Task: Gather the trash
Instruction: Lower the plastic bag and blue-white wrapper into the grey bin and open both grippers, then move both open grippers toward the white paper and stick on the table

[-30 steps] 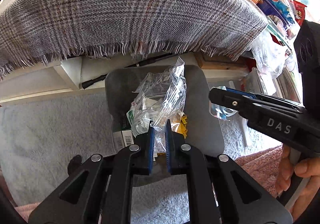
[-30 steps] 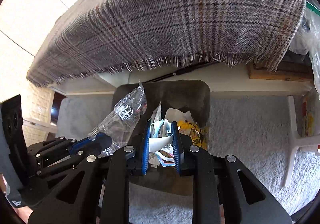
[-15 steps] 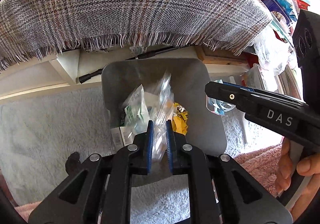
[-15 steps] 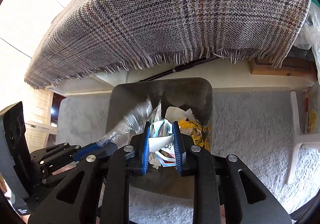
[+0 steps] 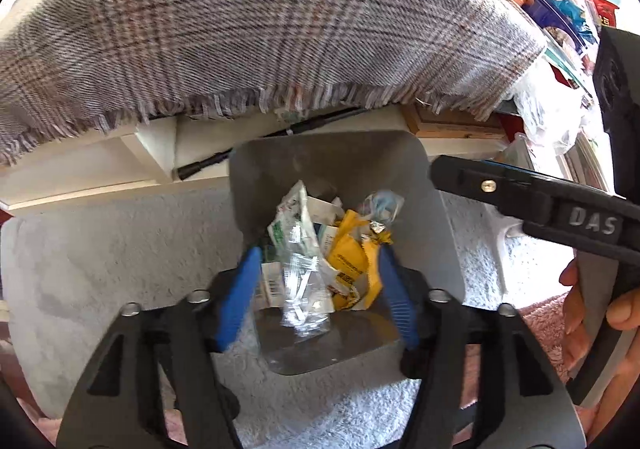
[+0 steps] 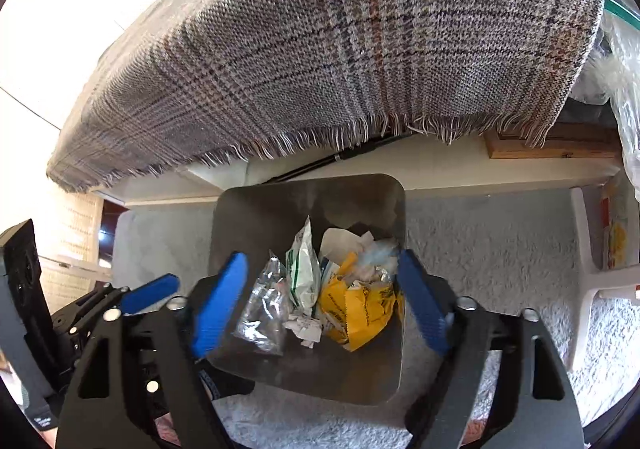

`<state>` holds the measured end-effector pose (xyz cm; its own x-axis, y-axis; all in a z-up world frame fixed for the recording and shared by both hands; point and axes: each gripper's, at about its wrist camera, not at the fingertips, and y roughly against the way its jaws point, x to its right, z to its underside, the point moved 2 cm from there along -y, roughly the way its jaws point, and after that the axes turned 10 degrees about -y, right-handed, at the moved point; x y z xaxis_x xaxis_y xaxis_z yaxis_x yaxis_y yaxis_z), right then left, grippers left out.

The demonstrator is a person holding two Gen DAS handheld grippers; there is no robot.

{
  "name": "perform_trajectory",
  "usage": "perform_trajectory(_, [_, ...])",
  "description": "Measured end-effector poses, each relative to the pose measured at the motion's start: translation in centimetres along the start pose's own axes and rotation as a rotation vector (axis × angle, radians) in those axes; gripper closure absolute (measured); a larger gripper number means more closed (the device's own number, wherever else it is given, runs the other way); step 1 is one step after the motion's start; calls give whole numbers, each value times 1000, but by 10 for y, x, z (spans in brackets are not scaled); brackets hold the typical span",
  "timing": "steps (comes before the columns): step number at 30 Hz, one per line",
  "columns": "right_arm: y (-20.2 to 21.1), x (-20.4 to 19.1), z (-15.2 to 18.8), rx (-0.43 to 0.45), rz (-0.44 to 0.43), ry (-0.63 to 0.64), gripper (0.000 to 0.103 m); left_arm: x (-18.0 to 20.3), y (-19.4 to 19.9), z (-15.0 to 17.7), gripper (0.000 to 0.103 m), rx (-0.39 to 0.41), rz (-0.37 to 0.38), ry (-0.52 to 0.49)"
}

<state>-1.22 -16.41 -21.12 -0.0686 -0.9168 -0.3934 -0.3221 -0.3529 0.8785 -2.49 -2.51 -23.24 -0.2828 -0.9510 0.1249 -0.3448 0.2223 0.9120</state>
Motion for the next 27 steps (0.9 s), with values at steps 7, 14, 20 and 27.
perform_trajectory(7, [27, 5, -9, 48, -7, -40, 3, -11, 25, 0, 10, 37, -7, 27])
perform_trajectory(14, [85, -11, -38, 117, -26, -36, 3, -20, 89, -33, 8, 132, -29, 27])
perform_trajectory(20, [132, -35, -92, 196, -15, -11, 3, -34, 130, -85, 8, 203, -89, -19])
perform_trajectory(27, [140, -60, -170, 222, -19, 0, 3, -58, 141, -168, 8, 260, -124, -28])
